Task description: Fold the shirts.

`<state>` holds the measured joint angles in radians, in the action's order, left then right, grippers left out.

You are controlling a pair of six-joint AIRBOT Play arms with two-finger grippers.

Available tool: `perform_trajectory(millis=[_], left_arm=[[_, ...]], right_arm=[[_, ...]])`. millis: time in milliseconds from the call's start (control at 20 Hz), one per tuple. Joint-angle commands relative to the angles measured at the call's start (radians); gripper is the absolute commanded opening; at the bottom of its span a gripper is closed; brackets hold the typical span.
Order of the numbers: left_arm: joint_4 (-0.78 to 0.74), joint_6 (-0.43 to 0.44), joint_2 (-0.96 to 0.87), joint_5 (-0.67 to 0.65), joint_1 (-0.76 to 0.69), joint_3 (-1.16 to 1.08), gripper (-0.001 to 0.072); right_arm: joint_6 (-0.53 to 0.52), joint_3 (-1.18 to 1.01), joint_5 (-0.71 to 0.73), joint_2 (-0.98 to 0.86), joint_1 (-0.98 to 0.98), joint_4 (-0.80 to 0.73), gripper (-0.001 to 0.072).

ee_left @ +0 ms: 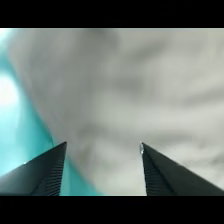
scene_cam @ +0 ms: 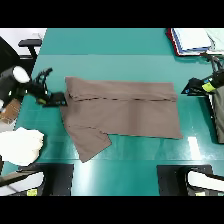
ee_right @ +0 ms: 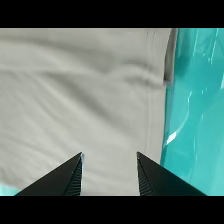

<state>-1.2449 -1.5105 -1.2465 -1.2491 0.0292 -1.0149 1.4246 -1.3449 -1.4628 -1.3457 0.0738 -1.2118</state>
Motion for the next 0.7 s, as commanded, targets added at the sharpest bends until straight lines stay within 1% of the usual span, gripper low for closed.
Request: perform_trajectory(millis=[0, 150, 250, 300, 450, 650], left_arm=[[0.063, -0.030, 0.223, 0.003, 0.000, 0.298, 0.0537], [0.108, -0.069, 0.364, 0.027, 0.000, 0.482, 0.0537], [0.140, -0.072, 0.396, 0.064, 0.000, 0.550, 0.0537], [0.169, -0.068, 0.393, 0.083, 0.000, 0.571, 0.0537], [0.305, -0.002, 0.393, 0.188, 0.000, 0.631, 0.0536], [0.397, 0.001, 0.393, 0.285, 0.000, 0.682, 0.0536]], right_arm=[[-0.006, 0.130, 0.056, 0.143, 0.006, 0.017, 0.0387], [-0.011, 0.196, 0.093, 0.205, -0.015, 0.017, 0.0387], [-0.012, 0.193, 0.090, 0.211, -0.037, 0.017, 0.0387], [-0.012, 0.189, 0.093, 0.211, -0.047, 0.017, 0.0387], [-0.012, 0.189, 0.097, 0.209, -0.077, 0.016, 0.0387], [-0.012, 0.189, 0.104, 0.208, -0.103, 0.016, 0.0387]])
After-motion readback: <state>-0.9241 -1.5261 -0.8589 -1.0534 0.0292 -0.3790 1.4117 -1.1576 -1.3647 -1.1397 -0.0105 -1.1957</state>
